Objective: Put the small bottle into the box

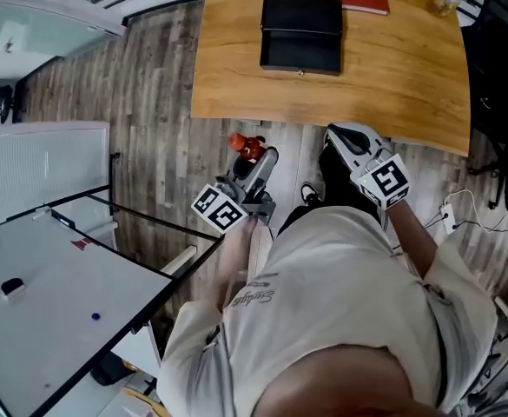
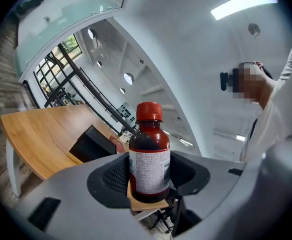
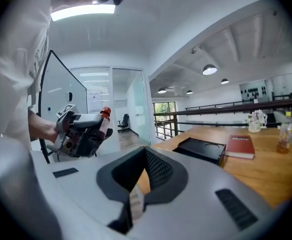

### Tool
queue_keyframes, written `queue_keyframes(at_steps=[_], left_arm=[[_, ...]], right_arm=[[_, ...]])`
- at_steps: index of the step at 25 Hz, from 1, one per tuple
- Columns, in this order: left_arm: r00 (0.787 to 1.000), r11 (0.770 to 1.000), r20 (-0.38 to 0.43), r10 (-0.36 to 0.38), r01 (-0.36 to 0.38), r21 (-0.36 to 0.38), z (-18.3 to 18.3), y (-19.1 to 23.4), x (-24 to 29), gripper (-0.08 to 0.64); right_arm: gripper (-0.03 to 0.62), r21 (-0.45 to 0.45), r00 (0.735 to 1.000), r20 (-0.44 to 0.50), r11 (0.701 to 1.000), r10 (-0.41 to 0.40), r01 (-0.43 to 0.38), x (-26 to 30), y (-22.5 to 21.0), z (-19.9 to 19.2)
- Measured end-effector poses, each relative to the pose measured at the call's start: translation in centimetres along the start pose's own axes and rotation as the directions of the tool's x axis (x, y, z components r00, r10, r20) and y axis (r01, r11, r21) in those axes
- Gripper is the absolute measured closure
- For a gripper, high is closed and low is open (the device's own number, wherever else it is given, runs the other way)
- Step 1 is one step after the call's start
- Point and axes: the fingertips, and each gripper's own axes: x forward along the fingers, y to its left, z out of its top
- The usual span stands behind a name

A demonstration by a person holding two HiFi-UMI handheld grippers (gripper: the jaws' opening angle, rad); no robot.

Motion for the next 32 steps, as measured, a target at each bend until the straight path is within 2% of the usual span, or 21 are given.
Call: queue_keyframes(at_steps=[3, 7, 9, 12, 14, 18, 20, 22, 26, 28, 30, 32], left_arm=[[0.999, 1.0, -0.047, 0.01, -0.009, 0.013, 0.5, 1.1, 3.9, 0.339], [0.992, 0.997, -0.118, 0.053, -0.045, 0.067, 2.2, 3.3, 9.4, 0.339], [0.989, 0.995, -0.136, 0.062, -0.05, 0.09, 3.3, 3.9, 12.5, 0.339], [0.989, 0.996, -0.139, 0.054, -0.044, 0.077, 4.9, 4.6, 16.5, 0.339], [0.987, 0.996, -0.149, 0.058, -0.047, 0.072, 5.6, 5.2, 18.8, 0.339], [0.987, 0.998, -0.149, 0.063, -0.062, 0.012, 5.8, 7.0, 22.4, 0.339], [0.984, 0.998, -0.164, 0.071, -0.07, 0.009, 5.4, 7.8, 23.6, 0.339], [0.972, 0.995, -0.214, 0.094, -0.084, 0.057, 4.4, 8.6, 24.4, 0.339], [0.931, 0.98, -0.329, 0.16, -0.109, 0.168, 2.3, 10.9, 25.7, 0.339], [0.916, 0.977, -0.358, 0.18, -0.124, 0.173, 1.4, 12.1, 26.6, 0.339], [0.898, 0.977, -0.389, 0.203, -0.158, 0.146, 0.6, 13.2, 27.2, 0.339], [0.869, 0.971, -0.433, 0.238, -0.199, 0.133, -0.3, 14.2, 27.2, 0.339]], right_arm=[[0.599, -0.033, 0.998, 0.036, 0.998, -0.059, 0.06, 1.4, -5.2, 0.6], [0.599, 0.058, 0.992, 0.055, 0.992, -0.116, 0.112, 2.9, -10.5, -0.6], [0.598, 0.072, 0.986, 0.074, 0.987, -0.146, 0.141, 3.1, -13.5, -0.2], [0.599, 0.099, 0.972, 0.119, 0.977, -0.202, 0.191, 3.0, -17.9, 1.7], [0.598, 0.11, 0.967, 0.14, 0.974, -0.213, 0.198, 3.0, -19.7, 2.6], [0.599, 0.094, 0.974, 0.108, 0.977, -0.201, 0.192, 2.6, -21.9, 1.4], [0.598, 0.103, 0.974, 0.085, 0.974, -0.21, 0.201, 2.1, -22.7, 0.4], [0.598, 0.128, 0.973, 0.064, 0.969, -0.222, 0.213, 1.6, -23.0, -0.8], [0.598, 0.183, 0.973, 0.034, 0.959, -0.226, 0.217, 1.1, -22.8, -2.8], [0.598, 0.2, 0.975, 0.023, 0.956, -0.221, 0.212, 1.0, -23.1, -3.5], [0.599, 0.221, 0.977, 0.02, 0.954, -0.211, 0.201, 1.1, -23.4, -3.7], [0.598, 0.231, 0.98, 0.032, 0.955, -0.197, 0.184, 1.2, -23.5, -3.2]])
